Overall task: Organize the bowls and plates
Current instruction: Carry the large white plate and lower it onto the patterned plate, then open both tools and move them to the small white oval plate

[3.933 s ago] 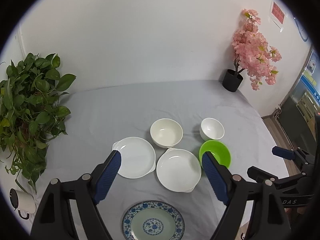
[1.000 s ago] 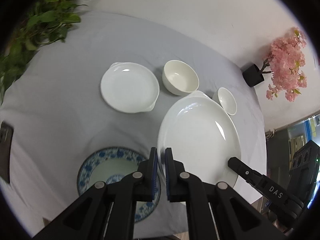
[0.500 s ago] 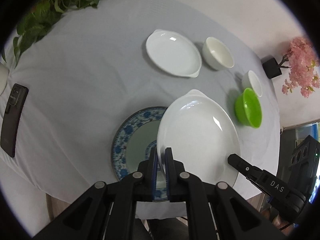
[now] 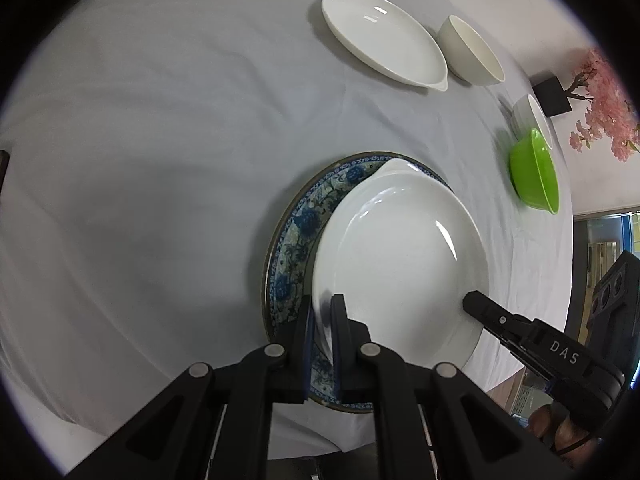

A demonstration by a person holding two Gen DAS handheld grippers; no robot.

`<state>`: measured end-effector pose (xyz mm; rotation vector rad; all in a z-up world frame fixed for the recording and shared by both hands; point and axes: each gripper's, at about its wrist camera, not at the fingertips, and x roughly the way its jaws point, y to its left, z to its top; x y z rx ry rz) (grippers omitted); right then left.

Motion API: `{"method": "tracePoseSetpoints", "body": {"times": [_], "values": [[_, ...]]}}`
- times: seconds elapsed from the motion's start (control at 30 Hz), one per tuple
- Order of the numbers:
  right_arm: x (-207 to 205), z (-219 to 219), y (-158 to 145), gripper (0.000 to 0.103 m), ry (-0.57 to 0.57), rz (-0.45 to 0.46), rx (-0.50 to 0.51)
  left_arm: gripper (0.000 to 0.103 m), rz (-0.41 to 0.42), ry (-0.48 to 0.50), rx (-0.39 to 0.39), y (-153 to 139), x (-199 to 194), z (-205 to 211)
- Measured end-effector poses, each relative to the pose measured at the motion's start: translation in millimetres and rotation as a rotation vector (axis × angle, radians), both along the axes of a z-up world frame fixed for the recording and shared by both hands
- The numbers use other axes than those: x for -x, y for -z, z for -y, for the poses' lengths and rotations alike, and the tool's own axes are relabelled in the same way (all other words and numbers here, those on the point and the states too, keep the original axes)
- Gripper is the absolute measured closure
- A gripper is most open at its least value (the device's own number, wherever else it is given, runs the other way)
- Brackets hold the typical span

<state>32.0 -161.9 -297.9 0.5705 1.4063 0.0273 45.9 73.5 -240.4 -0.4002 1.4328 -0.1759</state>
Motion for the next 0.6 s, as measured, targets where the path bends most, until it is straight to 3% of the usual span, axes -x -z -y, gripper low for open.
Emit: {"method": "tracePoseSetpoints", "body": {"times": [0.37, 0.43, 0.6], "values": [[-11.6, -10.4, -3.9, 0.095, -0.011, -0.015, 0.032, 0.095, -0.04, 0.028, -0.002, 2.4, -0.8, -0.8], [-12.1, -10.4, -8.7, 0.088, -0.017, -0.021, 0.039, 0.095, -0.026, 0.04, 0.0, -5.6, 5.3, -4.9], [-13.0, -6.2, -56.8, 0.026, -0.053, 0.068, 0.086, 0.092, 0.102, 0.049, -0.048, -56.3, 13.8, -17.9]]}}
